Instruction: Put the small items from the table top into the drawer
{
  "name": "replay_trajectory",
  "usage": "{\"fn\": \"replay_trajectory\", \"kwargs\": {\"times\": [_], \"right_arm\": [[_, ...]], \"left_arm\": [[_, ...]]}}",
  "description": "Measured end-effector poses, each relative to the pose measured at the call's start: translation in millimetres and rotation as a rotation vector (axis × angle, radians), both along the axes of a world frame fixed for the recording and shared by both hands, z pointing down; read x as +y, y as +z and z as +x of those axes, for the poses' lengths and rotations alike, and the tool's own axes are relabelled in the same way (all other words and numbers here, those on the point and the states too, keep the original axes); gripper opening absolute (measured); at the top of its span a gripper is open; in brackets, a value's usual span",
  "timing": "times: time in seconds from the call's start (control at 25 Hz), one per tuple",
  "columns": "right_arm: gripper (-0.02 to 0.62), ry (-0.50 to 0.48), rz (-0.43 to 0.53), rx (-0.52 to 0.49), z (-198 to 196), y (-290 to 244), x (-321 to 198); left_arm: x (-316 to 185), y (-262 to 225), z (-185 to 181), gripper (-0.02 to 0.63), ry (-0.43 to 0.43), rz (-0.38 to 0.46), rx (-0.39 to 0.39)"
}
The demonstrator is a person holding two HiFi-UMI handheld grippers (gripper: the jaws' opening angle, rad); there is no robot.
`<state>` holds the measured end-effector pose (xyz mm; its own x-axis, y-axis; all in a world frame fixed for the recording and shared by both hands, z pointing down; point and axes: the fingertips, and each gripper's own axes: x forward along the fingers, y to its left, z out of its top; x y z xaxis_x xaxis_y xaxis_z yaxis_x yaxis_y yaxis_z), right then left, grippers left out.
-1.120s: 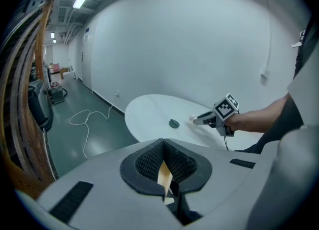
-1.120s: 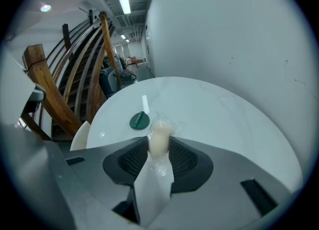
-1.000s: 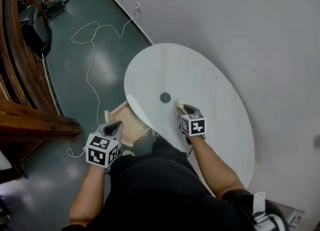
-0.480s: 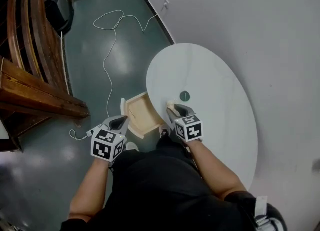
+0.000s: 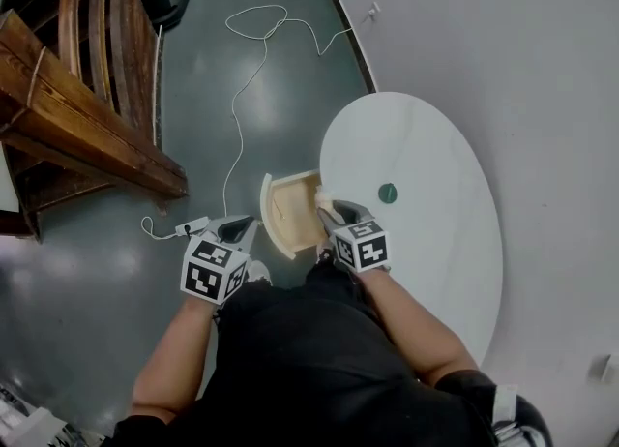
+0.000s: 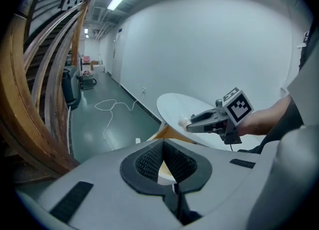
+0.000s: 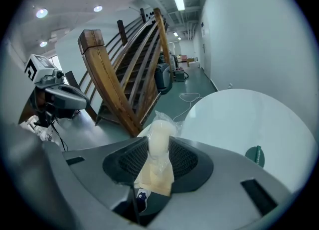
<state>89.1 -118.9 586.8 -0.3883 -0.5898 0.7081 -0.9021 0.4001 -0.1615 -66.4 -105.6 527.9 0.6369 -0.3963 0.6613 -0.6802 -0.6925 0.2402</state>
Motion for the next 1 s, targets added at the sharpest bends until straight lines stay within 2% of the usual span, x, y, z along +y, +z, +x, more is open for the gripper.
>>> {"fn": "replay_trajectory", "kwargs": {"times": [0.16,0.32,0.44,0.72,1.0], "right_arm": [[0.132,-0.094,-0.069,-0.005,-32,23,5],[0.133,-0.221,-0.143,0.059,-56,59,20],[0.133,-0.281,-0.197,0.097,-65,87,28],[0.133,-0.309,-0.354,0.132,-72,143,46],[0.138,-0.287,-0.454,0.164,-69,179,48]], "left_arm": [[1,3,-9,0.014,-0.03,-0.004,0.0],[5,7,-16,0.014,-0.06,-0.011,-0.002],[9,11,-22,0.014,-0.078,-0.02,-0.008],[16,19,-35,0.014,-0.119,-0.049,-0.021],[22,23,-39,0.014,-0.136,-0.074,-0.033]]}}
